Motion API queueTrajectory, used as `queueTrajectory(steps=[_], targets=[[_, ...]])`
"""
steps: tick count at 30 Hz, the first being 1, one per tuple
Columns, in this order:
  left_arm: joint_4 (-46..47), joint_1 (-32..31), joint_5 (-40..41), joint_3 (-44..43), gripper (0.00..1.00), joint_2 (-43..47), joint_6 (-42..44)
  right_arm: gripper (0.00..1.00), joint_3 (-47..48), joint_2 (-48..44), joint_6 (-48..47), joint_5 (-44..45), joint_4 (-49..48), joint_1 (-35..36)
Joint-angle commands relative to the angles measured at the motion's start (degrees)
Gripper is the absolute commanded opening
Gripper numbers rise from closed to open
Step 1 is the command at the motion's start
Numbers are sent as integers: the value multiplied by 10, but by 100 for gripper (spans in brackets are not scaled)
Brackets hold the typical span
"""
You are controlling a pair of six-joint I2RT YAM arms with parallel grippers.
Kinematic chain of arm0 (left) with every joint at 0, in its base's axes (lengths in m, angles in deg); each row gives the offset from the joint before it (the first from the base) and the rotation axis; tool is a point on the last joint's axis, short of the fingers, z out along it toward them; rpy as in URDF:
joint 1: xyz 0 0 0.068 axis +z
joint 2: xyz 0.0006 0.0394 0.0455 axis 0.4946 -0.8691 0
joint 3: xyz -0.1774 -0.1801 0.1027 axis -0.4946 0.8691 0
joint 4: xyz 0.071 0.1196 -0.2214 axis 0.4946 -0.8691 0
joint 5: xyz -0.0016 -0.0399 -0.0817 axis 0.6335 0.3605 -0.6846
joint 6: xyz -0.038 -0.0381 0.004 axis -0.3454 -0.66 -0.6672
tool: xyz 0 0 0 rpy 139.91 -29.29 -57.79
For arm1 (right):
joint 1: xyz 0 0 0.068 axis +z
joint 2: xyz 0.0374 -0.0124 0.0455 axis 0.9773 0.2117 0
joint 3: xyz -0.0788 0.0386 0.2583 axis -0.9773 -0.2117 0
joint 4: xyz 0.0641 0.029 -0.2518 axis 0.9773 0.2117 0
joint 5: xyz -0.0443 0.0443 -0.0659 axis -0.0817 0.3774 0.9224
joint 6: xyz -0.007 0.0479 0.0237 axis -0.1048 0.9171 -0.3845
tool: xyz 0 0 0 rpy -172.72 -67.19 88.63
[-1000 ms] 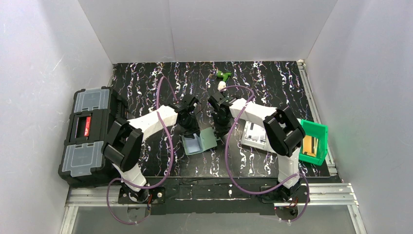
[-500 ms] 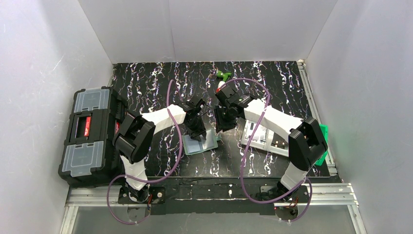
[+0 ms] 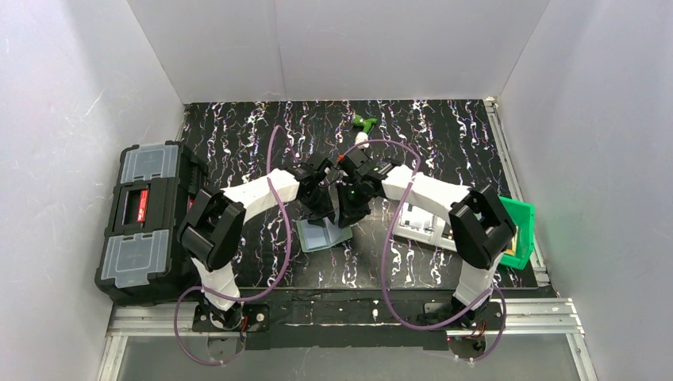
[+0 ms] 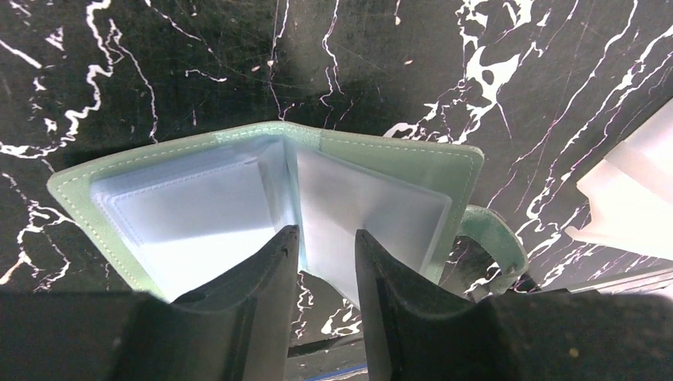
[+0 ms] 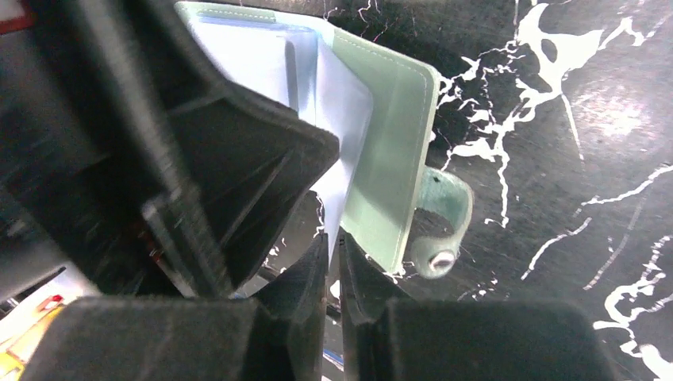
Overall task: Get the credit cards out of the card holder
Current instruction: Open the card holder at the center of the board.
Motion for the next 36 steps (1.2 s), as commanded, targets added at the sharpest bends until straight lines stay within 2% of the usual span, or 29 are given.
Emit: queueTrajectory(steps=[1,7,16,23,36], targets=[[-32,9,18,-5,33,51,20,15,25,24,17,-33,-25,0],[-48,22,25,9,34,72,38,14,20,25,18,6,-12,0],[-62,42,58,72,35,114,65,6,11,41,12,43,5,0],[-33,42,23,81,27,79,78,1,-1,54,12,39,-4,0],[-15,37,14,73,17,29,74,1,-6,79,9,26,-11,0]])
